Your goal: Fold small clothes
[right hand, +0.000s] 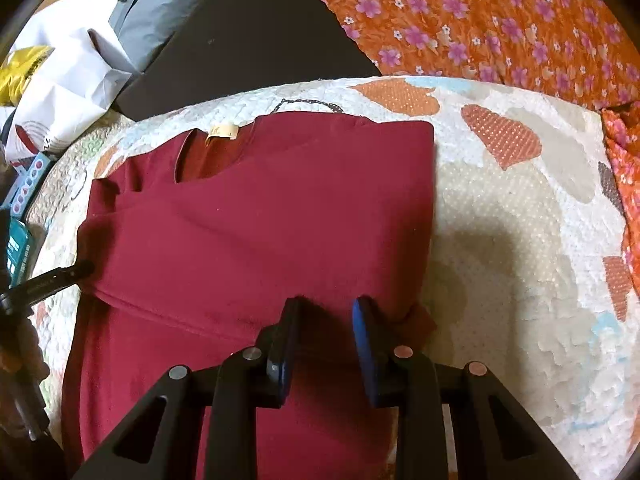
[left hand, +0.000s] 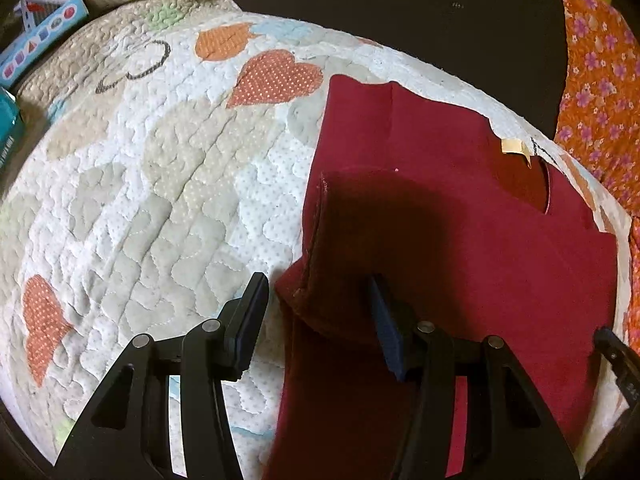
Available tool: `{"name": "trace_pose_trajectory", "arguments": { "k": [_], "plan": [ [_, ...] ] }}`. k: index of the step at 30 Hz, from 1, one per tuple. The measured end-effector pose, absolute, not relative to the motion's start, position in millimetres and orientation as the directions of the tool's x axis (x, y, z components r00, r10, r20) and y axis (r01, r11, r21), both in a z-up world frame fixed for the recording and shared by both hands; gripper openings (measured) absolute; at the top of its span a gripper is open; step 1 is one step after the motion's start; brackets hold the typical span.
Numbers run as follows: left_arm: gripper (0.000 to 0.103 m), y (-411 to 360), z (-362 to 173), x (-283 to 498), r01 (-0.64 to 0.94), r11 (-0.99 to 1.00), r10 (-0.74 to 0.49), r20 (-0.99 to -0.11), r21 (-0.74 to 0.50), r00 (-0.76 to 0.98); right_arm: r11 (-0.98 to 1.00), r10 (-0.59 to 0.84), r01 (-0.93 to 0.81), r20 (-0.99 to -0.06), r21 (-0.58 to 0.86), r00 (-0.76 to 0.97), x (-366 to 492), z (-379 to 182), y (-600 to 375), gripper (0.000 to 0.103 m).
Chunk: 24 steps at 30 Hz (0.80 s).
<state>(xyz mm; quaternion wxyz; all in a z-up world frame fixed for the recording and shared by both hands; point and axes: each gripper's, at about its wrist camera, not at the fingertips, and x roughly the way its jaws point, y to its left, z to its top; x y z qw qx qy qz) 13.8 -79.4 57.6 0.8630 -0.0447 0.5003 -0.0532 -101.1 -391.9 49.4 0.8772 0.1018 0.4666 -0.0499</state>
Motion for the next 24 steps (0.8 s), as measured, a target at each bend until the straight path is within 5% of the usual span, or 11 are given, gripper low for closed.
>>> {"name": "trace_pose_trajectory", "arguments": {
  "k": [24],
  "plan": [
    [0.051,-86.5,63.7,0.4,0.078,0.994,-0.105,-0.849,-0.076,0.517,0.964,0.000,0.228,-0.852,0.139,0.523,-119.3,33.2,-394.5,0.026]
  ]
}}
